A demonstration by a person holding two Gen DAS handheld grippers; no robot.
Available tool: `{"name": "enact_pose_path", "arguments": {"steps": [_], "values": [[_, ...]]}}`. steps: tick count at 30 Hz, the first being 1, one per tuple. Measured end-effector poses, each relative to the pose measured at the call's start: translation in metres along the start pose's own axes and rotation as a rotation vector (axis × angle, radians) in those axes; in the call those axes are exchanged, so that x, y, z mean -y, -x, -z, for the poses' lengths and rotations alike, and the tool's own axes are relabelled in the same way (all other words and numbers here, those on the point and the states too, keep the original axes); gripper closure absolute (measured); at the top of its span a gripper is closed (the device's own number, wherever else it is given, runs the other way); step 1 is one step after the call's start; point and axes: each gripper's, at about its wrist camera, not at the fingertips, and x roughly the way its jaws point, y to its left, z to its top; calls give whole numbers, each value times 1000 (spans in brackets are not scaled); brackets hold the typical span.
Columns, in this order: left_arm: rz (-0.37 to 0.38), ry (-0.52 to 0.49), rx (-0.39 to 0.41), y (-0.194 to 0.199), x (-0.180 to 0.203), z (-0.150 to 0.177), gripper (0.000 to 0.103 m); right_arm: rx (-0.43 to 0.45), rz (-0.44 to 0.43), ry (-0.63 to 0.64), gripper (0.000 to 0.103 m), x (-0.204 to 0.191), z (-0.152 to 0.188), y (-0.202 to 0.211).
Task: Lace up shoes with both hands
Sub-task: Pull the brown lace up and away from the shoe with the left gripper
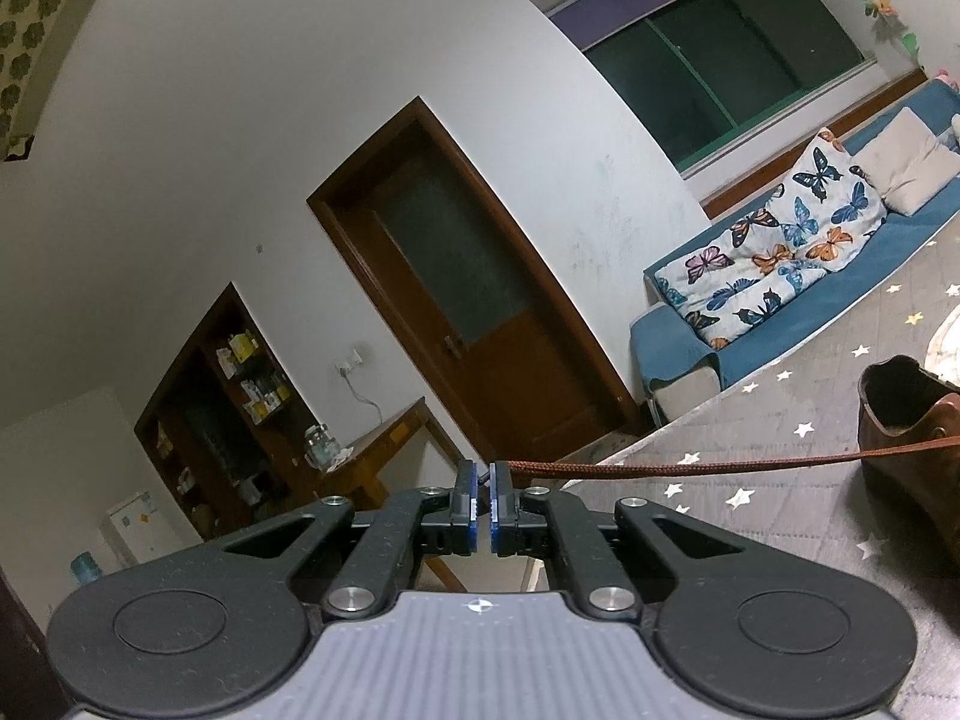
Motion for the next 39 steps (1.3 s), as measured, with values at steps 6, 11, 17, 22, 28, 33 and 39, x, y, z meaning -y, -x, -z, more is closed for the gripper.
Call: {"name": "enact_pose_path", "arguments": {"steps": [6, 11, 17, 22, 28, 33, 39], "values": [[-2, 2, -17, -3, 0, 2, 99, -64, 12, -40, 102, 9, 23, -12], [-9, 11, -26, -4, -1, 3, 98, -98, 6, -45, 102, 9, 35, -15], [-27, 28, -18, -1, -9, 0, 97, -121, -28, -38, 102, -1, 36, -17], [-29, 21, -20, 1, -8, 2, 97, -147, -54, -47, 99, -5, 34, -22], [-31, 27, -21, 0, -8, 2, 97, -167, -47, -53, 97, -4, 40, -18], [-46, 41, -20, 1, -10, 2, 97, -128, -142, -99, 91, -15, 29, 0], [-38, 36, -14, 6, -7, 1, 97, -38, -431, -132, 91, -65, -4, 27]]}}
